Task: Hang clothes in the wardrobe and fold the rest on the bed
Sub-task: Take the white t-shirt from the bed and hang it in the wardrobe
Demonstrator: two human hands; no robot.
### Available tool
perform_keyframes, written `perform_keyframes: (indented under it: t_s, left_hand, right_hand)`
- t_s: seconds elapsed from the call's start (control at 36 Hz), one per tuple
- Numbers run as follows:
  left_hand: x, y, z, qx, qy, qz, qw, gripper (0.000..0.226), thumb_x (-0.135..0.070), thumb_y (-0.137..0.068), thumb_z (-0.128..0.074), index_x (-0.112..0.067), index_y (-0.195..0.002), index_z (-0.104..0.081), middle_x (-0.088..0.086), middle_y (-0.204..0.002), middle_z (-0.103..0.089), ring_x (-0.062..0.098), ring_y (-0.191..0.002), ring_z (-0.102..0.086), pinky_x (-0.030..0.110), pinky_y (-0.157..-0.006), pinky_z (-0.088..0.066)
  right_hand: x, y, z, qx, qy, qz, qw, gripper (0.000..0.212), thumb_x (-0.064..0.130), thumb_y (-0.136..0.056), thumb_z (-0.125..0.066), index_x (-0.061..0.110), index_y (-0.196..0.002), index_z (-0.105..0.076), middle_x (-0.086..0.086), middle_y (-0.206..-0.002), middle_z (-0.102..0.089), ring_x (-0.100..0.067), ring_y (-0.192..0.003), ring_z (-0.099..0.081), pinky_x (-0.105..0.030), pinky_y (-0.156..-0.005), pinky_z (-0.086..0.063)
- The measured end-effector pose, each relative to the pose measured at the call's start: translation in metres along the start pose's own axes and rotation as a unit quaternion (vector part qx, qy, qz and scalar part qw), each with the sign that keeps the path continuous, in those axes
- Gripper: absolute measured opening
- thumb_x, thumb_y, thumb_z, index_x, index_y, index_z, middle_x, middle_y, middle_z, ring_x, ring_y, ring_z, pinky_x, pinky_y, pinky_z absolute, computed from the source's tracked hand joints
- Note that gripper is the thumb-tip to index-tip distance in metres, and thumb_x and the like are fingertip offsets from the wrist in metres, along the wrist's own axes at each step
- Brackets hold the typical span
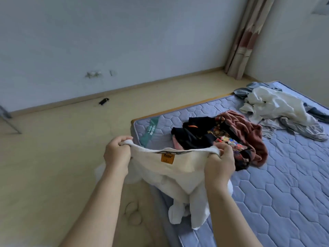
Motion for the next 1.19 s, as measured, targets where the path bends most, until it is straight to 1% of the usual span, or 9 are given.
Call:
perform_keyframes:
  t_s: [0.08,0.31,0.47,0.58,0.67,0.78,0.89,1.0,1.19]
  left_hand:
    - [0.015,0.02,0.015,0.02,0.067,0.043,0.997,0.043,0.008,-0.084,-0.036,-0.022,-0.071,-0.063,0.009,-0.085,-0.063,0.025,-0.076,-0.059,0.035,-0.066,-0.055]
    - [0.013,0.084,0.091,0.003,0.174,0.056,0.983,0.039,0.007,-0.087,-0.029,-0.015,-0.078,-0.06,0.005,-0.08,-0.06,0.019,-0.072,-0.057,0.028,-0.06,-0.05]
    - [-0.008,0.126,0.162,-0.019,0.176,-0.024,0.984,0.04,0.01,-0.087,-0.028,-0.014,-0.079,-0.058,0.006,-0.073,-0.059,0.016,-0.061,-0.058,0.019,-0.045,-0.047]
    - [-0.01,0.153,0.209,-0.053,0.203,-0.056,0.976,0.04,0.012,-0.087,-0.028,-0.013,-0.077,-0.058,0.001,-0.062,-0.058,0.005,-0.043,-0.057,0.015,-0.04,-0.042]
    - [-0.006,0.172,0.249,-0.099,0.222,-0.064,0.968,0.037,0.01,-0.088,-0.034,-0.014,-0.075,-0.058,0.002,-0.063,-0.059,0.009,-0.047,-0.055,0.015,-0.042,-0.041]
    - [0.012,0.205,0.316,-0.193,0.233,-0.066,0.951,0.037,0.011,-0.085,-0.034,-0.014,-0.071,-0.057,0.001,-0.06,-0.058,0.012,-0.051,-0.053,0.02,-0.05,-0.041]
    - [0.037,0.245,0.376,-0.275,0.26,-0.069,0.923,0.039,0.015,-0.082,-0.027,-0.01,-0.073,-0.056,0.003,-0.06,-0.057,0.007,-0.044,-0.056,0.016,-0.041,-0.043]
    - [0.068,0.287,0.435,-0.352,0.279,-0.066,0.891,0.039,0.016,-0.082,-0.026,-0.009,-0.073,-0.054,0.009,-0.069,-0.055,0.019,-0.06,-0.054,0.021,-0.046,-0.045]
    - [0.112,0.362,0.523,-0.454,0.336,-0.078,0.822,0.03,0.017,-0.08,-0.035,-0.003,-0.071,-0.056,0.009,-0.057,-0.055,0.021,-0.059,-0.05,0.017,-0.045,-0.049]
  right_hand:
    - [0.008,0.018,-0.018,0.073,-0.023,0.012,0.997,0.026,-0.001,-0.087,-0.039,0.015,-0.098,-0.057,0.006,-0.082,-0.055,-0.017,-0.082,-0.05,-0.02,-0.059,-0.035]
    - [0.043,0.092,-0.062,0.262,-0.057,0.074,0.96,0.034,-0.003,-0.083,-0.039,0.022,-0.071,-0.058,0.009,-0.071,-0.058,-0.01,-0.072,-0.051,-0.025,-0.066,-0.041]
    - [0.08,0.168,-0.086,0.399,-0.08,0.144,0.902,0.032,0.002,-0.078,-0.045,0.027,-0.065,-0.06,0.014,-0.062,-0.06,-0.006,-0.066,-0.052,-0.025,-0.064,-0.04]
    - [0.101,0.223,-0.094,0.488,-0.098,0.169,0.851,0.023,0.017,-0.059,-0.041,0.027,-0.065,-0.062,0.019,-0.055,-0.059,-0.005,-0.058,-0.05,-0.023,-0.056,-0.037]
    - [0.112,0.259,-0.097,0.533,-0.11,0.173,0.821,0.025,0.016,-0.059,-0.042,0.027,-0.066,-0.063,0.016,-0.051,-0.056,-0.007,-0.052,-0.047,-0.023,-0.053,-0.036]
    - [0.125,0.327,-0.099,0.594,-0.106,0.193,0.774,0.03,-0.002,-0.077,-0.045,0.022,-0.07,-0.062,0.014,-0.046,-0.054,-0.001,-0.042,-0.043,-0.015,-0.044,-0.036]
    - [0.126,0.396,-0.097,0.638,-0.088,0.195,0.74,0.033,-0.004,-0.077,-0.043,0.022,-0.07,-0.063,0.012,-0.05,-0.056,-0.001,-0.046,-0.048,-0.017,-0.049,-0.04]
    - [0.116,0.46,-0.092,0.672,-0.069,0.185,0.713,0.032,-0.002,-0.078,-0.044,0.023,-0.072,-0.063,0.008,-0.061,-0.058,-0.008,-0.057,-0.052,-0.023,-0.055,-0.04]
    - [0.098,0.558,-0.085,0.71,-0.055,0.156,0.684,0.03,-0.005,-0.082,-0.042,0.017,-0.078,-0.062,0.004,-0.065,-0.056,-0.008,-0.059,-0.05,-0.019,-0.051,-0.039]
Point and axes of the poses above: each hand's wrist, its own y-axis away from the middle knuckle, its own z-axis out of the back of the hand, x = y × z, the point moved 9 cm from there along -y, towards the middle knuckle
